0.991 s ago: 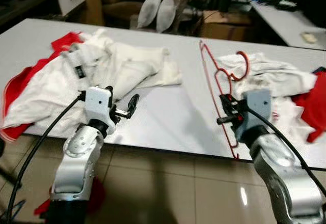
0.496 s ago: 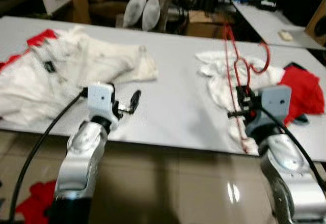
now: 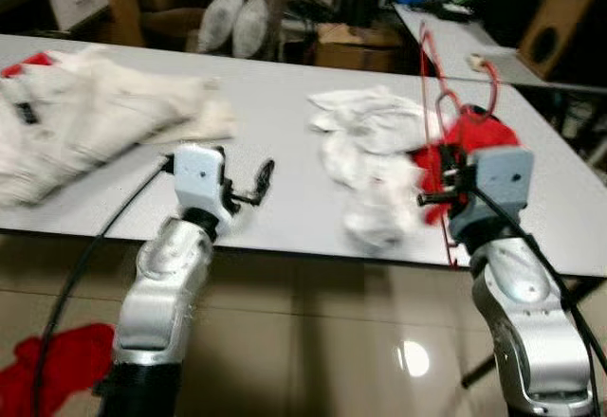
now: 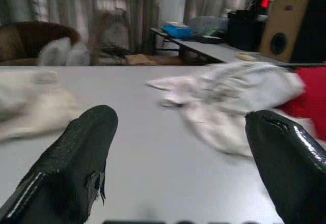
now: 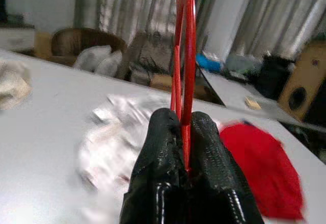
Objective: Hang hanger
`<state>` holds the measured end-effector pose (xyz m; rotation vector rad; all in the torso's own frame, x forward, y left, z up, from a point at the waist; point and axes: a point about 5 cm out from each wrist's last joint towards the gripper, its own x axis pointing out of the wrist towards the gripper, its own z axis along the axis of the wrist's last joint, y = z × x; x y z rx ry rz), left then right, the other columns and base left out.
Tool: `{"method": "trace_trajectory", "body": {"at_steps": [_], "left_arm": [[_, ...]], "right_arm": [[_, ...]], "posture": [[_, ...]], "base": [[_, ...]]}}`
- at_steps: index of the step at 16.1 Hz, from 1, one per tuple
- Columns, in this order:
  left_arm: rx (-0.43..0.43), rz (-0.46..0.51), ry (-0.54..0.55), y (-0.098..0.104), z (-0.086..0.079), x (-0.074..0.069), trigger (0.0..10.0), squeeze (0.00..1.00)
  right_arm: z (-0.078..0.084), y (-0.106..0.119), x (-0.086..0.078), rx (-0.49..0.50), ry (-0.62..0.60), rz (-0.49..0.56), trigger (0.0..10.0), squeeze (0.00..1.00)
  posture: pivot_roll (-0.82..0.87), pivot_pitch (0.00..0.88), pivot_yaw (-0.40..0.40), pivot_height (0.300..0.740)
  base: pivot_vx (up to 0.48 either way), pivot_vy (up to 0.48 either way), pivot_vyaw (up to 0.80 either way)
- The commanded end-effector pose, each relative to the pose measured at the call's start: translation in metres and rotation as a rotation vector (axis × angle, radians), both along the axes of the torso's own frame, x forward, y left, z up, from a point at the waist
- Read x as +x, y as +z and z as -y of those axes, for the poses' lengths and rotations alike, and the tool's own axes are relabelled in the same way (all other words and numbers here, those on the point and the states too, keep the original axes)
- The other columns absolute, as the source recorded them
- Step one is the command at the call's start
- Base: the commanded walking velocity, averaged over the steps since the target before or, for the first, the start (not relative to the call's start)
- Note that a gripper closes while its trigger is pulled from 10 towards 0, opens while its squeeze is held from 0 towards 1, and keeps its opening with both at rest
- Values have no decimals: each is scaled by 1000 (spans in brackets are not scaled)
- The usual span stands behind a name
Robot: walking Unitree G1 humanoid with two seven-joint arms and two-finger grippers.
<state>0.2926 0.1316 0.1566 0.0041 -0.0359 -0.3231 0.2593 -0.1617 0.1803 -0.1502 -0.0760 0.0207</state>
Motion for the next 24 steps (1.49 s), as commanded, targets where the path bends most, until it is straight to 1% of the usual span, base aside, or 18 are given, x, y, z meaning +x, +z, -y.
{"method": "trace_trajectory", "body": {"at_steps": [1,3,4,5,8,10,11,13,15,16,17,18,19,20,21,22,23,24], "left_arm": [[12,7,15,3,-4,2,10000,580],[11,8,14,4,-3,3,10000,576],[0,2,-1,4,0,4,10000,502],[-5,0,-10,5,3,4,10000,435],[6,15,-34,7,4,3,10000,396],[-20,10,-28,8,0,5,10000,384],[-12,8,-34,8,0,6,10000,388],[-10,-2,-48,7,1,7,10000,384],[-8,-5,-52,7,2,7,10000,380],[-8,-5,-52,7,1,8,10000,380],[-7,-7,-51,7,0,8,10000,384],[-7,-8,-49,7,-1,9,10000,384],[-7,-10,-49,7,-1,9,10000,384],[-8,-11,-49,7,0,10,10000,384],[-9,-10,-50,7,0,9,10000,384],[-9,-12,-51,7,0,9,10000,384],[-4,-16,-50,6,0,9,10000,384],[-1,-17,-50,5,-1,9,10000,384]], "right_arm": [[-1,2,1,5,-12,6,10000,0],[0,1,0,20,-21,0,10000,0],[1,1,0,62,-20,6,10000,0],[2,1,0,77,-41,12,10000,0],[2,-5,-1,78,-59,-7,10000,0],[2,-6,-2,104,-71,-14,10000,0],[2,-6,-3,118,-68,-17,10000,0],[0,-4,-5,183,-42,-7,10000,0],[0,-4,-6,201,-45,-4,10000,0],[1,-5,-6,176,-71,-15,10000,0],[3,-5,-5,158,-101,-5,10000,0],[6,-4,-3,168,-145,30,10000,0],[7,-4,-3,192,-139,22,10000,0],[8,-3,-3,177,-142,15,10000,0],[3,-4,-4,211,-74,7,10000,0],[-1,-8,-4,190,-56,-36,10000,0],[-1,-13,-3,172,-70,-66,10000,0],[-2,-14,-3,194,-67,-65,10000,0]], "posture": [[-165,0,-52,740],[-174,0,-43,740],[-178,0,-41,740],[-177,0,-35,740],[-175,0,-25,740],[-178,0,-13,740],[-180,0,-9,740],[-186,0,1,740],[-184,0,4,740],[-185,0,6,740],[-187,0,10,740],[-188,0,13,740],[-188,0,15,740],[-188,0,15,740],[-181,0,14,740],[-180,0,11,740],[-180,0,9,740],[-180,0,9,740]], "base": [[0,-330,0],[0,-313,0],[0,0,0],[0,0,0],[0,0,0],[0,0,0],[0,0,0],[0,306,0],[0,368,0],[0,371,0],[0,371,0],[0,371,0],[0,371,0],[0,375,0],[0,416,0],[0,341,0],[0,0,-775],[0,0,-775]]}}
